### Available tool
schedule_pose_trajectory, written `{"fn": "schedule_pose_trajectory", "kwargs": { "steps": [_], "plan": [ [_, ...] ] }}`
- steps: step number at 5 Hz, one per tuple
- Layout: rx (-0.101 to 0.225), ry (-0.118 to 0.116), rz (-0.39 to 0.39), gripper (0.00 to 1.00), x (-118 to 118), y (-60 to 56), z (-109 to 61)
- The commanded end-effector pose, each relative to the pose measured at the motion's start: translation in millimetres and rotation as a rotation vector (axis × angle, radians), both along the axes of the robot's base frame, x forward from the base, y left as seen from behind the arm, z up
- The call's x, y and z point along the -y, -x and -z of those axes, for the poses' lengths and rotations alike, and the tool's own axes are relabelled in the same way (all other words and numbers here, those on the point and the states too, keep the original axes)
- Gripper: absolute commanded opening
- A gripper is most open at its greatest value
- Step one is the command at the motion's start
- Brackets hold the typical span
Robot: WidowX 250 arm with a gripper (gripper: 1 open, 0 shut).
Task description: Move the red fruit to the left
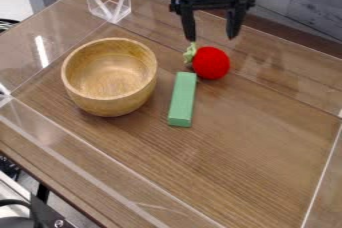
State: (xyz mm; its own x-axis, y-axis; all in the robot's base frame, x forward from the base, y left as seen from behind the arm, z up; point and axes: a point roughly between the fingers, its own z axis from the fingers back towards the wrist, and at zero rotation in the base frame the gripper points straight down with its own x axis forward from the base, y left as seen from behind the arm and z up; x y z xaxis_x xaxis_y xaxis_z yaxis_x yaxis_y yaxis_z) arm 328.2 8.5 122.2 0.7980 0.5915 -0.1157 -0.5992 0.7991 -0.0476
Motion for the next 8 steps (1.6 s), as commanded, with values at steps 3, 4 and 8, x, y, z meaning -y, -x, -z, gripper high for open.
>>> {"fn": "schedule_pose_trajectory", "kwargs": {
  "steps": [3,4,8],
  "plan": [
    [0.091,0.005,0.248,1.00,-17,-1.5,-28.4],
    [0.077,-0.009,0.310,1.00,-16,-1.6,-10.1],
    [0.119,0.035,0.435,1.00,-16,3.6,-19.7]
  ]
}}
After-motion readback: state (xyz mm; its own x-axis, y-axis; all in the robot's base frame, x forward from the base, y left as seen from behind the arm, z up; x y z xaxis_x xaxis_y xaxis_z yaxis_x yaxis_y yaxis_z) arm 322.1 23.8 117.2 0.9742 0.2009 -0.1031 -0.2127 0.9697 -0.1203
